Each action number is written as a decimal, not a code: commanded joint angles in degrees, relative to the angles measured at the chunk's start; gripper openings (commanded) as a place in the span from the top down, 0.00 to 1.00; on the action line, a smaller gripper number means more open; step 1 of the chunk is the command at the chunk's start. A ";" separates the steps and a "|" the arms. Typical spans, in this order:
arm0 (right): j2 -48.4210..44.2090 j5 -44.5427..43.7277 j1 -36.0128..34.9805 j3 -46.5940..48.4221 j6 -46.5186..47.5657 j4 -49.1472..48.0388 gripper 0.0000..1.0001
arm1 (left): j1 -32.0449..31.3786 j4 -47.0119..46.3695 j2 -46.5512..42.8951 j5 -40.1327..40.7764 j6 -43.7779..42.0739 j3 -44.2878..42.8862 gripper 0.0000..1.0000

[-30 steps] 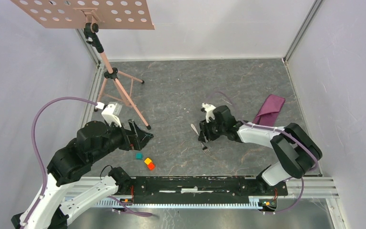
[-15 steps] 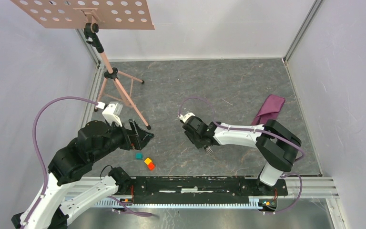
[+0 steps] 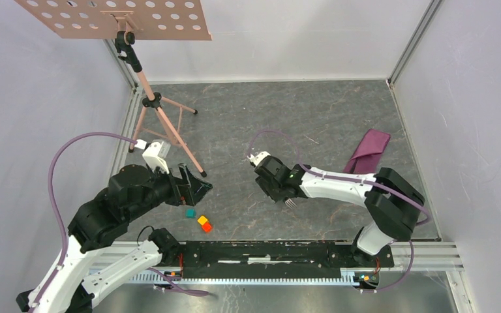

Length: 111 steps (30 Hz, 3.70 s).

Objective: Fold the napkin into a case and place the utensils inside
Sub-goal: Pick up the fork from the center of the board, then insert the fork into the folded napkin, then reset both arms

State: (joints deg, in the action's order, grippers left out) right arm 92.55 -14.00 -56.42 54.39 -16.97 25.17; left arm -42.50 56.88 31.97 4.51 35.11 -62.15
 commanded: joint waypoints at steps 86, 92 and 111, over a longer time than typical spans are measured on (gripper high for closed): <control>-6.53 13.02 69.39 1.39 4.66 12.34 1.00 | -0.12 -4.40 -1.38 -0.80 -8.13 3.79 0.00; -2.41 12.91 69.66 3.79 4.06 9.73 1.00 | -0.13 -4.76 -0.62 -0.38 -8.19 3.79 0.00; 3.57 10.79 71.25 5.19 0.28 0.03 1.00 | -0.10 -3.20 0.64 0.73 -7.36 3.26 0.00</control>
State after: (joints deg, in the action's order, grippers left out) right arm 95.77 -1.67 14.06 58.70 -15.16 29.87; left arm -42.50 54.24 32.34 4.40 29.71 -58.59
